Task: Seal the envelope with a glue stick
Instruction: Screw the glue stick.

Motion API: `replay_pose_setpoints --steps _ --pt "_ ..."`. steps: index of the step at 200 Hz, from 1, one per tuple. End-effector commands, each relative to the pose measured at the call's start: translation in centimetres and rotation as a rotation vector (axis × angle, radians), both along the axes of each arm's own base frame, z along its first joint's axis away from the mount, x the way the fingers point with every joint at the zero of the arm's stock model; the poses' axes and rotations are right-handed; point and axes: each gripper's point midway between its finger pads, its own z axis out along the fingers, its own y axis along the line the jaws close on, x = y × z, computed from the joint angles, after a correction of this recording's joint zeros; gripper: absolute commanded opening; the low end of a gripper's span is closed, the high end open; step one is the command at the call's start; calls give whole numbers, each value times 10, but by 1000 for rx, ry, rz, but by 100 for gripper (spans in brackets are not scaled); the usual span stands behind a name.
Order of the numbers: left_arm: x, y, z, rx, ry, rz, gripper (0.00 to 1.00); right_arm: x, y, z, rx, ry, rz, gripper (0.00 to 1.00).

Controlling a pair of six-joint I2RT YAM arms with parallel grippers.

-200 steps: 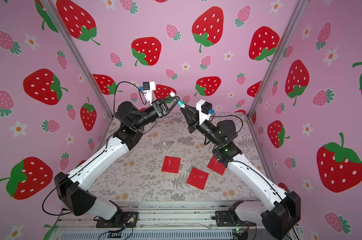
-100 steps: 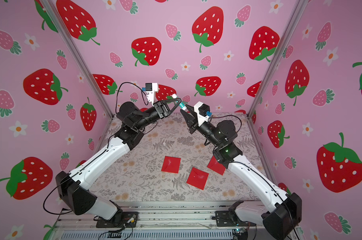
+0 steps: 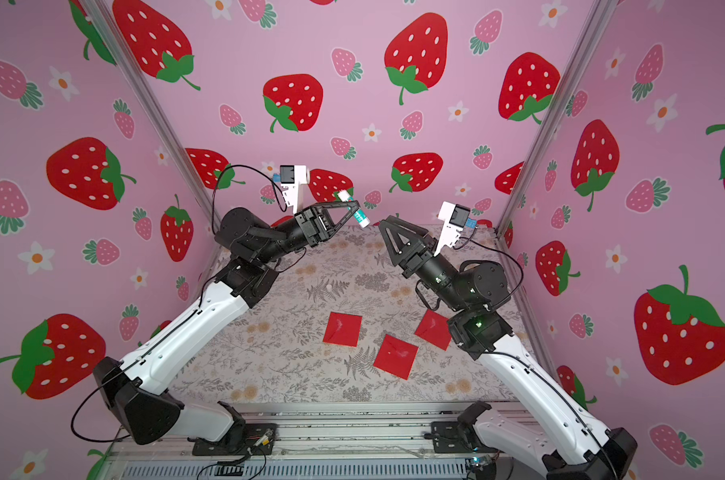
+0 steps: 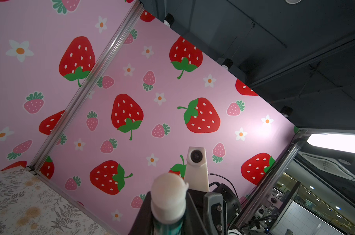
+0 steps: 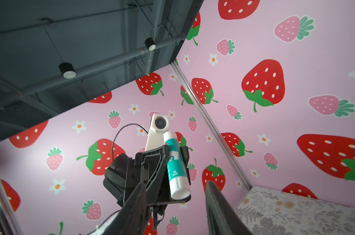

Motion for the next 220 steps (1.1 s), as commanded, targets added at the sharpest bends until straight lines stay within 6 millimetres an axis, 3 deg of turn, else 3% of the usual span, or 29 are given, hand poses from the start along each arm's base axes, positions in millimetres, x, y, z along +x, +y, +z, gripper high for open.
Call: replay_pose_setpoints --steps 1,52,175,220 --pt "-19 6 18 -35 -71 -31 0 -3 7 9 152 82 168 47" --pt "-22 11 23 -23 -98 10 0 -8 20 21 257 80 346 41" --pt "-12 13 22 -21 -81 68 0 3 36 0 318 157 482 31" --pt "-9 12 20 -9 -71 79 0 2 38 -1 313 155 490 34"
